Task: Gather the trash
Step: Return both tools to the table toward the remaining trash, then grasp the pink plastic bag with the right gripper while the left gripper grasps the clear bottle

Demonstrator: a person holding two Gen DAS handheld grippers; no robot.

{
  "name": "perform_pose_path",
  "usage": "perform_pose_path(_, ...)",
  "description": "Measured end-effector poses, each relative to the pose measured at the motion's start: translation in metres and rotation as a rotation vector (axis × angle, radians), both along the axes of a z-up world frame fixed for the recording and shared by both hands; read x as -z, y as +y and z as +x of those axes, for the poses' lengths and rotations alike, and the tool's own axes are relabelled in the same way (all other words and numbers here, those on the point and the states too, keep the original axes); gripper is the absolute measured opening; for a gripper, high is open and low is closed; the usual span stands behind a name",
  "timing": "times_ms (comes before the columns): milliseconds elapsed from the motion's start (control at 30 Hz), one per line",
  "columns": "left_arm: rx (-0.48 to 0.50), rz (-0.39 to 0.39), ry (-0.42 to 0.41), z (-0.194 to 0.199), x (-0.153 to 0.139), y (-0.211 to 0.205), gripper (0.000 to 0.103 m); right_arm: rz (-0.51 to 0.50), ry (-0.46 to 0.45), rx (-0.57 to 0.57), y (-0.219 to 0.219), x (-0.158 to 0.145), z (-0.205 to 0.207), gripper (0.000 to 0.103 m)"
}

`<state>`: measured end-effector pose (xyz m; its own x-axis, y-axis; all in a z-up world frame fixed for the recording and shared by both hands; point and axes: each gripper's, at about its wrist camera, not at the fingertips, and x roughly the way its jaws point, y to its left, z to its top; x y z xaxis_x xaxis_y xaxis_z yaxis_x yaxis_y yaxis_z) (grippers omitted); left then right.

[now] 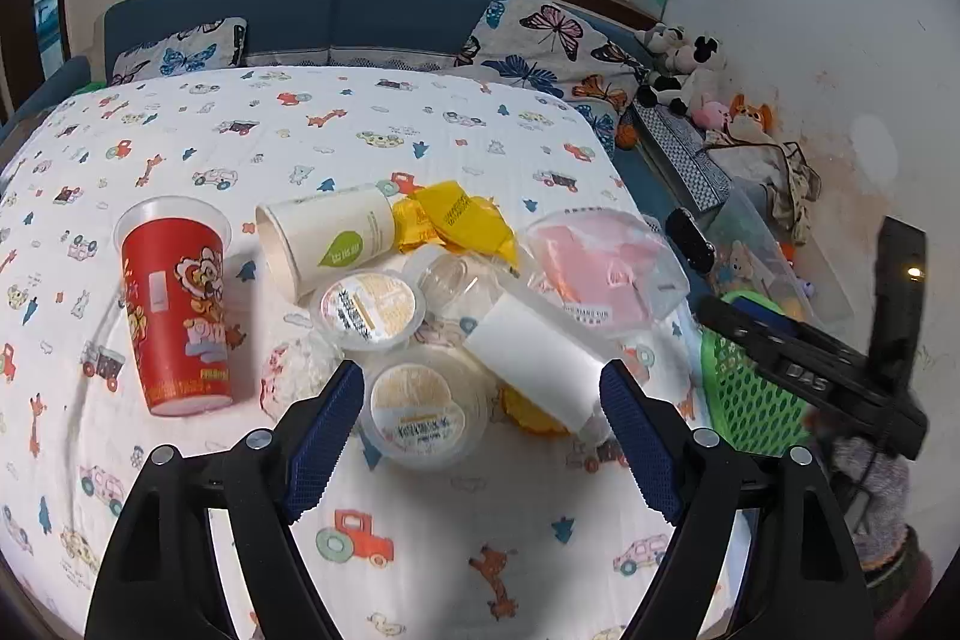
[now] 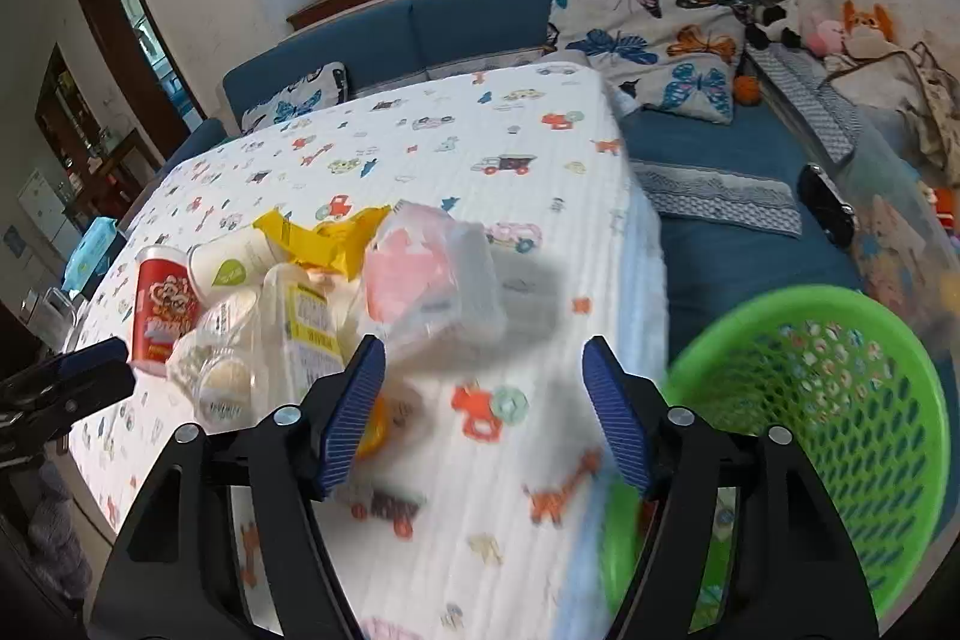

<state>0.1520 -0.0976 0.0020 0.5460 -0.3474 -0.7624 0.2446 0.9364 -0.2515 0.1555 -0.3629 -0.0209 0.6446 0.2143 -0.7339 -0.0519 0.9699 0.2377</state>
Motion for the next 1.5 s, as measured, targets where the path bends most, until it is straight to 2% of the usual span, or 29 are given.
perform_pose_path(200,-0.022,-0.022,0.036,0.026,-0.001,-0.007,0.078,0.013,0.024,-0.009,0.007,0.016,0.035,0.062)
perform_pose_path(433,-0.03,-0.059,0.124,0.051,0.015,-0.02,0.078,0.033,0.06,-0.001,0.005,0.035,0.05,0.039)
perform_pose_path(600,-0.039,-0.078,0.175,0.065,0.028,-0.026,0.078,0.026,0.036,0.013,-0.003,0.033,0.04,0.032)
perform_pose_path(833,-0.031,-0.101,0.245,0.076,0.047,-0.033,0.074,0.013,-0.013,0.037,-0.02,0.023,0.018,0.031)
perform_pose_path(1167,-0.074,-0.128,0.297,0.092,0.063,-0.031,0.074,0.015,-0.061,0.057,-0.037,0.01,-0.01,0.031)
perform_pose_path(1500,-0.093,-0.111,0.33,0.098,0.074,-0.036,0.074,0.029,-0.095,0.082,-0.049,0.0,-0.034,0.031)
